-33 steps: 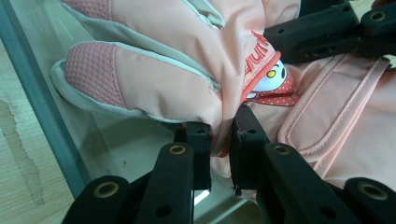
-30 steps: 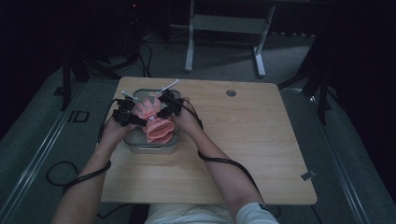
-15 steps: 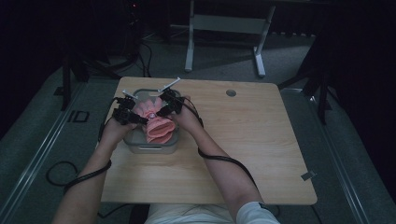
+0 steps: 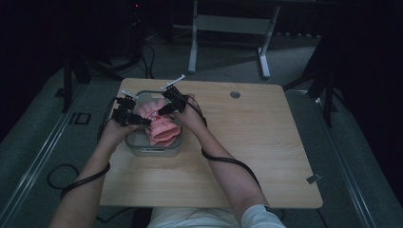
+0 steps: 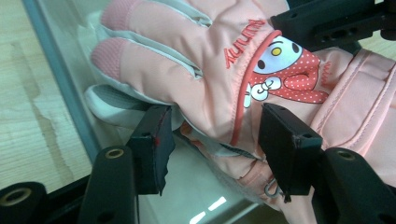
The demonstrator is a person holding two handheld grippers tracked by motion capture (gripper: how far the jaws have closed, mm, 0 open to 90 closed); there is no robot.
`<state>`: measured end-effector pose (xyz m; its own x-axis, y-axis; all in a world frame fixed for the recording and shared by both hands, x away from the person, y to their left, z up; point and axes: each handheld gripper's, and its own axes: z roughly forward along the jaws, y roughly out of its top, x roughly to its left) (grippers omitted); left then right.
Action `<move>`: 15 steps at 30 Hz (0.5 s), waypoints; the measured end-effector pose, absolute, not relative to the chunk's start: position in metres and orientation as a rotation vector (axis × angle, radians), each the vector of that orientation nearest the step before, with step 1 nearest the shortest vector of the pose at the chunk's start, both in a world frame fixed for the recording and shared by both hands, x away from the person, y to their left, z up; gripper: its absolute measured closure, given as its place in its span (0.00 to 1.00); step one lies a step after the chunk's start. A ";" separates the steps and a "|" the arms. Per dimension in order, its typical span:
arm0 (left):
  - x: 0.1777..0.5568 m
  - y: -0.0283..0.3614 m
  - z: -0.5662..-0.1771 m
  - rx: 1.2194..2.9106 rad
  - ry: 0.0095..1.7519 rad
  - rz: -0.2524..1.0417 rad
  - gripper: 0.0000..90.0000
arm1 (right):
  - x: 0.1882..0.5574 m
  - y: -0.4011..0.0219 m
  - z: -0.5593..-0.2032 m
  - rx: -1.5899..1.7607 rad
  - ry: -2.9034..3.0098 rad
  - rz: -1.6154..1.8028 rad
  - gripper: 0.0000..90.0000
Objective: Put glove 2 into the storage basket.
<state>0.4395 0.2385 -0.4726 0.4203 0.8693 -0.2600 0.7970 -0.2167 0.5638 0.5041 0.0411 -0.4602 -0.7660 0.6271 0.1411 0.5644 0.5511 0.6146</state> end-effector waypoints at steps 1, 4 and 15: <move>0.438 0.239 -0.471 2.040 1.401 0.147 0.48 | 0.504 0.040 -0.459 1.036 2.683 1.019 0.61; 0.436 0.238 -0.467 2.031 1.393 0.150 0.47 | 0.503 0.040 -0.456 1.030 2.685 1.031 0.61; 0.427 0.228 -0.445 2.027 1.338 0.206 0.46 | 0.499 0.035 -0.445 1.008 2.684 1.067 0.61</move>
<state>0.4273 0.2282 -0.4453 0.4567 0.8591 -0.2312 0.7495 -0.2315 0.6203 0.4994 0.0347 -0.4453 -0.7799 0.6058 0.1571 0.5482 0.5402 0.6384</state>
